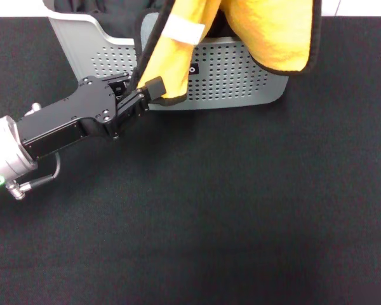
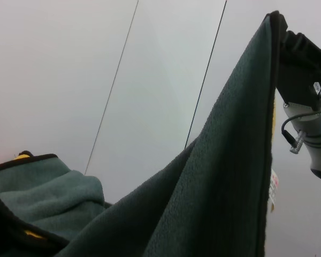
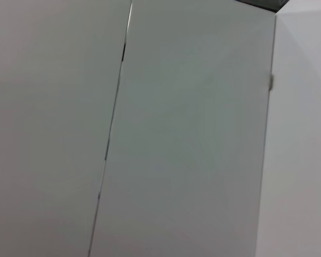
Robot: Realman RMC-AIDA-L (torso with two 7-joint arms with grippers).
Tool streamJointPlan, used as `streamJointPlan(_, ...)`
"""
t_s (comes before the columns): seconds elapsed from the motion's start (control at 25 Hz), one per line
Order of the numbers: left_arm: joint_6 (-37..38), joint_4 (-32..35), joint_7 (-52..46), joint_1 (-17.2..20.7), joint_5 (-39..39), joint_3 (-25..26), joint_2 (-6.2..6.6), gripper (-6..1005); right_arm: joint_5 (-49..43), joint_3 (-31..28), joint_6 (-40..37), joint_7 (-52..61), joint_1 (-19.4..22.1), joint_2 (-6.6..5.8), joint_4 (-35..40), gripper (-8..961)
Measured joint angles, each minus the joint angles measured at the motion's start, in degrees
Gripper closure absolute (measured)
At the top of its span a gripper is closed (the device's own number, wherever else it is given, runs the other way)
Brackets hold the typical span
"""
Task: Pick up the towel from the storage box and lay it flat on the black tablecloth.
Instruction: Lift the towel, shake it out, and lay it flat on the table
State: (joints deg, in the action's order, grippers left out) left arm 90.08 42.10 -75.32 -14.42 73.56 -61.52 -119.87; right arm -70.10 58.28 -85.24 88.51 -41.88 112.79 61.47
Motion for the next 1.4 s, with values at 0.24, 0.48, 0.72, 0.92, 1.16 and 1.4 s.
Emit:
streamJointPlan(0.24,0.1,0.0,0.0,0.0,0.0,0.0,0.00,814,0.5,-1.0,-0.2,-0.1,0.8,-0.12,0.1,935)
streamJointPlan(0.48,0.1,0.0,0.0,0.0,-0.2,0.0,0.00,821,0.6,-1.7,-0.7,-0.1,1.3,-0.21,0.1,936)
streamJointPlan(0.72,0.2,0.0,0.0,0.0,-0.2,0.0,0.00,829,0.6,-1.8,-0.8,-0.1,1.8,-0.22,0.1,935)
streamJointPlan(0.92,0.2,-0.1,0.0,0.0,-0.3,0.0,-0.01,836,0.6,-2.0,-0.9,0.0,2.0,-0.22,0.1,935)
streamJointPlan(1.16,0.2,-0.4,0.0,0.0,-0.5,0.0,0.00,844,0.6,-2.0,-1.0,0.0,2.2,-0.22,0.0,935)
streamJointPlan(1.4,0.2,-1.0,0.0,0.0,-1.0,0.0,-0.01,852,1.0,-2.7,-1.4,0.0,2.9,-0.20,0.1,935)
